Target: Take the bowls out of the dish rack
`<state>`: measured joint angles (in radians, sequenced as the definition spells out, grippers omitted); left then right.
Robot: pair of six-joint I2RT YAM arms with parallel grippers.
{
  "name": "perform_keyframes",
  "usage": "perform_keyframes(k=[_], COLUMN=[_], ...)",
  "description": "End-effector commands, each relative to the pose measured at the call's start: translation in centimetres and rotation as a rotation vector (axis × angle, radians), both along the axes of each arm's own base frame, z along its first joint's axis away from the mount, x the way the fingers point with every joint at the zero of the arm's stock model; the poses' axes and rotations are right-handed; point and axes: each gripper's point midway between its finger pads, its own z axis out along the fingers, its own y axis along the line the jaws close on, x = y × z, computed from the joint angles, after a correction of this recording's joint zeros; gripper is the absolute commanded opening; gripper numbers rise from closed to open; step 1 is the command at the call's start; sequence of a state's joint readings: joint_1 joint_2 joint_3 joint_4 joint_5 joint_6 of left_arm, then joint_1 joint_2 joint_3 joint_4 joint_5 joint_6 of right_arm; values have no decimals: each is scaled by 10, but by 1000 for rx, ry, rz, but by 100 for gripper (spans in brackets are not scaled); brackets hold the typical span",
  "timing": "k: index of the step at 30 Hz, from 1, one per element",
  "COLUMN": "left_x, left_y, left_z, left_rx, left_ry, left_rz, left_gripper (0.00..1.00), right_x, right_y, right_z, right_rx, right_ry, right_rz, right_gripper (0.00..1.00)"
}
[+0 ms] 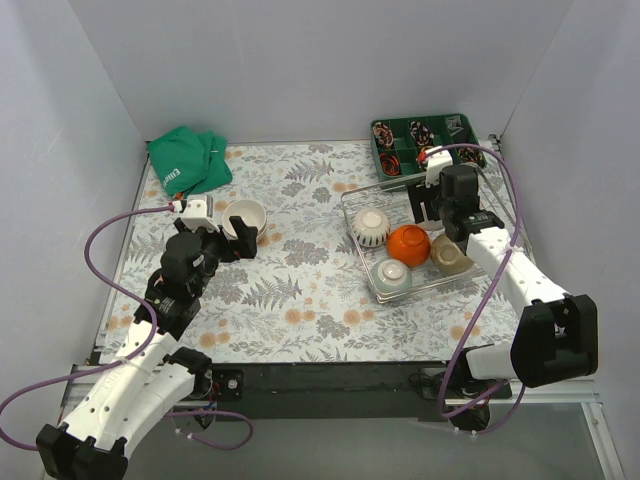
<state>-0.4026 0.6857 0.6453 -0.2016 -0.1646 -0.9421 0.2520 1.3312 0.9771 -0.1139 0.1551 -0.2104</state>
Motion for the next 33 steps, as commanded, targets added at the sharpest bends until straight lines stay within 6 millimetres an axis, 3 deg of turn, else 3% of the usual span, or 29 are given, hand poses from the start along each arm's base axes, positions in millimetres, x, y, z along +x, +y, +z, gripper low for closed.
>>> perform_keyframes(k=[1,25,33], left_x=[0,2,3], left_y=[0,0,-1], left_z=[-1,-4,-6], left_rx=[1,3,2], left_ry=[-2,8,20], left_rz=[2,8,10], left_gripper=[98,98,98], right_x=[14,12,3], right_y=[0,20,41], right_z=[26,79,92], right_rx=[-9,-254,-312], right_ry=[-106,-292,-338], right_rz=[-12,24,94], right_gripper=[1,1,1])
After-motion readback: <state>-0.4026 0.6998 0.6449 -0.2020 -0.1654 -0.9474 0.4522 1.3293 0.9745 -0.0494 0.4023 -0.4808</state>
